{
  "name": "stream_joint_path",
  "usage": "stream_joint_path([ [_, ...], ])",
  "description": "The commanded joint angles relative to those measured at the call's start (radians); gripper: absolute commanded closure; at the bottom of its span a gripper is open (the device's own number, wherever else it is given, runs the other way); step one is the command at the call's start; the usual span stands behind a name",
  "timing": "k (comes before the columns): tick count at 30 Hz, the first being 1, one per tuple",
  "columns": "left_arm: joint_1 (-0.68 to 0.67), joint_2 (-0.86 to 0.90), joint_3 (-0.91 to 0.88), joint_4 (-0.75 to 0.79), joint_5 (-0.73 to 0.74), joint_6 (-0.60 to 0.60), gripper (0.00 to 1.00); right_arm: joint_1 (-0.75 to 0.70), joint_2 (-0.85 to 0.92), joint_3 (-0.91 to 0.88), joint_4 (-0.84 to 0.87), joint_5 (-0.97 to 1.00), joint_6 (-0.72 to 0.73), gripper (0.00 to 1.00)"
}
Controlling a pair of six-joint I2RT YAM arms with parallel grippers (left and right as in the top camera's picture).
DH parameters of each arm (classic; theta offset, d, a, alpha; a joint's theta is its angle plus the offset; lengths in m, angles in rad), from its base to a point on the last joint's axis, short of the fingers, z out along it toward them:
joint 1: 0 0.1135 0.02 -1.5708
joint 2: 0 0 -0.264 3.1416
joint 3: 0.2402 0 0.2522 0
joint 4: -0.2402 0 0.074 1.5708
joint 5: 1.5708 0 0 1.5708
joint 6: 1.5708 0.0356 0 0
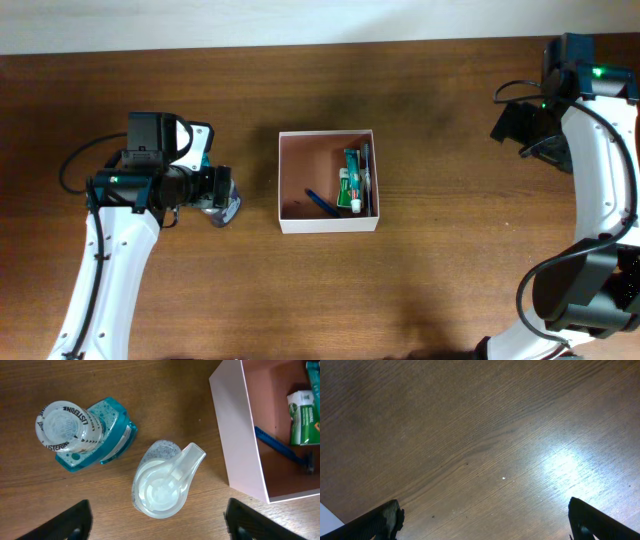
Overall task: Pack container
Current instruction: 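Move the left gripper to the clear foam-soap bottle and grasp it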
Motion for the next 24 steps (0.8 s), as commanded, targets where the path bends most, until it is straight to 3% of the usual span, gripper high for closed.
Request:
stream_joint_path([
  [1, -0.002, 0.013, 0.017, 0.005, -0.007, 0.016, 0.19, -0.005, -0.007, 0.008, 0.000, 0.013, -0.006, 0.02],
  [19, -0.069, 0.129, 0.017, 0.044, -0.032, 0.071, 0.20, -0.005, -0.007, 0.008, 0.000, 0.013, -0.006, 0.02],
  [24, -0.069, 0.129, 0.017, 0.059, -0.068, 0.071, 0.27, -0.005, -0.007, 0.008, 0.000, 0.013, -0.006, 0.02],
])
